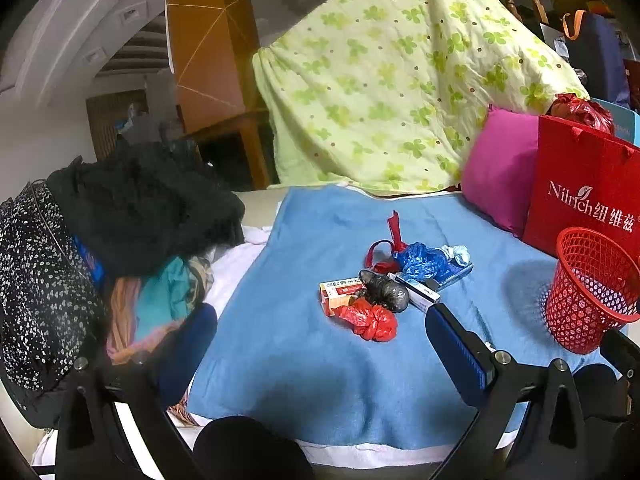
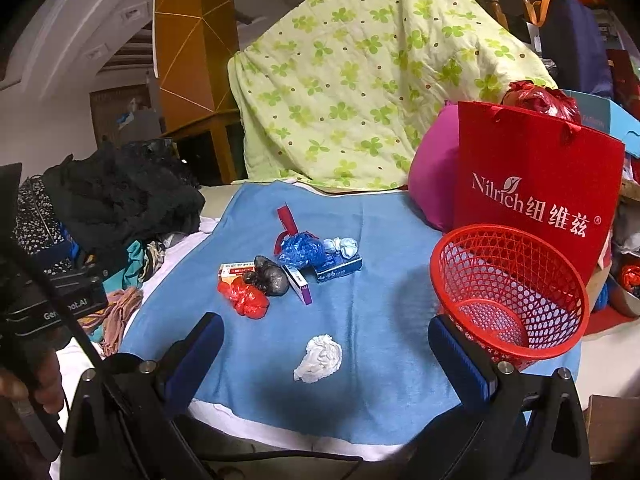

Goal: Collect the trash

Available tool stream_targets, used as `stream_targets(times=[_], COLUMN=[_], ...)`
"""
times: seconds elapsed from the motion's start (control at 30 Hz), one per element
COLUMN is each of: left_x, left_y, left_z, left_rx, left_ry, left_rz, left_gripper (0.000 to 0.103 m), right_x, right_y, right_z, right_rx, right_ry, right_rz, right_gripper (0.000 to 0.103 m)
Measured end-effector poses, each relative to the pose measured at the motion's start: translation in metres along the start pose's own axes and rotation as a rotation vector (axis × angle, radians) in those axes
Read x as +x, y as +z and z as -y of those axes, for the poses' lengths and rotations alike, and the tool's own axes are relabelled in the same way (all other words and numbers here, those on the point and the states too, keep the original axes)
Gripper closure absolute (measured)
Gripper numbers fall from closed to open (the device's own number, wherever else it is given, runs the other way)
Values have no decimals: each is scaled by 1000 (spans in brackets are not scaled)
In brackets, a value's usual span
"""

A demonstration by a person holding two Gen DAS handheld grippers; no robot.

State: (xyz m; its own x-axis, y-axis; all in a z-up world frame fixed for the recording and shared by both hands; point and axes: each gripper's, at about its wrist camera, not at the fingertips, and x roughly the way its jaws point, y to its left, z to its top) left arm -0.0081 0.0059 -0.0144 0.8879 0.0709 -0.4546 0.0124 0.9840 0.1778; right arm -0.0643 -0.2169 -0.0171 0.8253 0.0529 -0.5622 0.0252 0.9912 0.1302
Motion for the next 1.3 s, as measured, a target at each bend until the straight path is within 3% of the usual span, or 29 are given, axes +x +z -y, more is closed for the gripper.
stream_targets(times=[1.3], left_x=[10], left_y=[-12], left_z=[-2], left_rx=[13], left_ry=[0], left_rz=[-37], left_gripper=[0], right_x=[12], right_y=[-12], right_z=[-3], right_rx=[28], right_ry=[54], right_rz=[-32], right_gripper=[0])
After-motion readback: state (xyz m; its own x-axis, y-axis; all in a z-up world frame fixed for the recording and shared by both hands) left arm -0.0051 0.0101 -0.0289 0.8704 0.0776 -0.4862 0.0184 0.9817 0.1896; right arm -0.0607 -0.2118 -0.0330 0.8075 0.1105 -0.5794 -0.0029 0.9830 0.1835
